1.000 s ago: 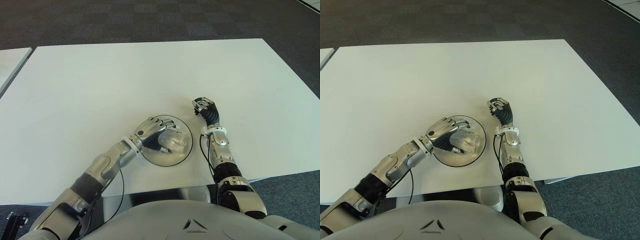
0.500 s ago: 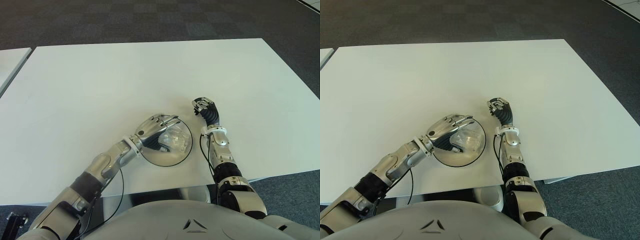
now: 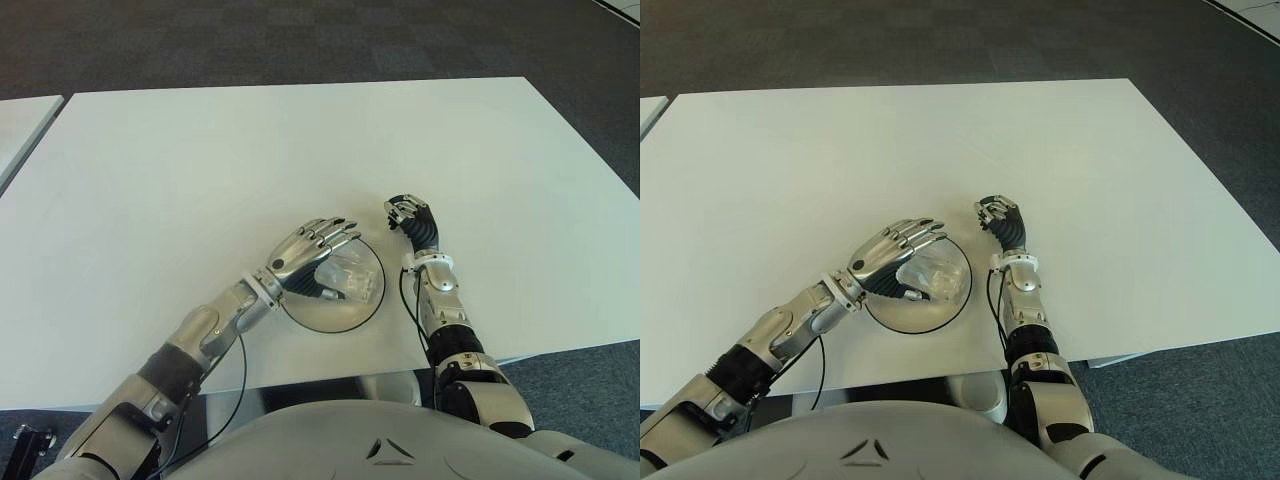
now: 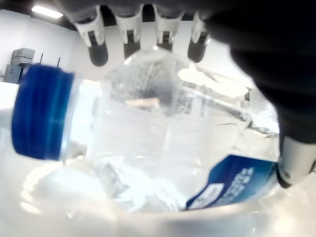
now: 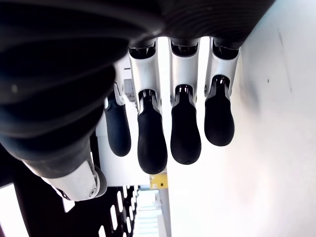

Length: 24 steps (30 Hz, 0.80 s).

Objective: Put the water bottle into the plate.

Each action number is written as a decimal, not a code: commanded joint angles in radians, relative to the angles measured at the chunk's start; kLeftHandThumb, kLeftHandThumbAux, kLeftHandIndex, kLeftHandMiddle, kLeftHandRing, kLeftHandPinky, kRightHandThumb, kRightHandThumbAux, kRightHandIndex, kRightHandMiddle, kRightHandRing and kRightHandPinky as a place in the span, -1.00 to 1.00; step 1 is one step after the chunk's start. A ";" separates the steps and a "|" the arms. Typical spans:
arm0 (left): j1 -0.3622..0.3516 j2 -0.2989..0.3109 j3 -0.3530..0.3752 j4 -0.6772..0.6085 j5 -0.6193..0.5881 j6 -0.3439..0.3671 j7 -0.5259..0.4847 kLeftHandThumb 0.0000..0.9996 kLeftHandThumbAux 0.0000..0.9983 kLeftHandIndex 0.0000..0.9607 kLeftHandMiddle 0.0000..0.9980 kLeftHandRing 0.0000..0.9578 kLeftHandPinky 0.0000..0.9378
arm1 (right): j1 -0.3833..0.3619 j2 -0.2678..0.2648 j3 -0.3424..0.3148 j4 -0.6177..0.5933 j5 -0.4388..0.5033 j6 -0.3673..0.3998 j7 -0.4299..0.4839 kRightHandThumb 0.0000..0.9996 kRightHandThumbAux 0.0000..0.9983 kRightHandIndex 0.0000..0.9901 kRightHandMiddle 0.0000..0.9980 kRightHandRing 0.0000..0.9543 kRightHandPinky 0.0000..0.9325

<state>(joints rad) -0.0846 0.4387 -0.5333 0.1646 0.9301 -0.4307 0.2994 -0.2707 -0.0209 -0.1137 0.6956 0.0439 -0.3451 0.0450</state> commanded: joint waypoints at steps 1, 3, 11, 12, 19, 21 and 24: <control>-0.002 0.011 -0.005 0.025 0.026 -0.011 0.030 -1.00 0.03 -1.00 -1.00 -1.00 -1.00 | 0.016 0.002 -0.004 0.014 0.012 0.033 0.003 0.41 0.46 -0.11 0.37 0.40 0.43; -0.002 0.012 -0.005 0.027 0.030 -0.012 0.036 -1.00 0.02 -1.00 -1.00 -1.00 -1.00 | 0.016 0.002 -0.003 0.016 0.011 0.030 0.002 0.41 0.46 -0.11 0.37 0.40 0.44; -0.001 0.010 -0.003 0.029 0.065 0.001 0.089 -0.98 -0.03 -1.00 -1.00 -1.00 -1.00 | 0.013 0.002 -0.002 0.020 0.007 0.027 -0.003 0.41 0.46 -0.11 0.38 0.41 0.44; 0.000 0.010 -0.002 0.029 0.075 0.005 0.103 -0.98 -0.04 -1.00 -1.00 -1.00 -1.00 | 0.013 0.002 -0.002 0.019 0.006 0.030 -0.006 0.41 0.46 -0.11 0.38 0.40 0.44; 0.001 0.009 -0.001 0.028 0.100 0.020 0.150 -0.94 -0.08 -1.00 -1.00 -1.00 -1.00 | 0.013 0.003 -0.001 0.015 0.005 0.040 -0.013 0.41 0.46 -0.11 0.37 0.39 0.41; 0.003 0.007 0.002 0.027 0.102 0.023 0.167 -0.94 -0.09 -1.00 -1.00 -1.00 -1.00 | 0.013 0.003 0.000 0.014 0.005 0.040 -0.012 0.41 0.46 -0.11 0.37 0.40 0.42; 0.005 0.002 0.008 0.027 0.096 0.022 0.197 -0.95 -0.10 -1.00 -1.00 -1.00 -1.00 | 0.012 0.002 0.000 0.017 0.007 0.036 -0.007 0.41 0.46 -0.11 0.38 0.40 0.42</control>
<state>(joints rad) -0.0868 0.4400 -0.5307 0.1785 1.0174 -0.4152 0.4657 -0.2725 -0.0207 -0.1119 0.6958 0.0426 -0.3417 0.0353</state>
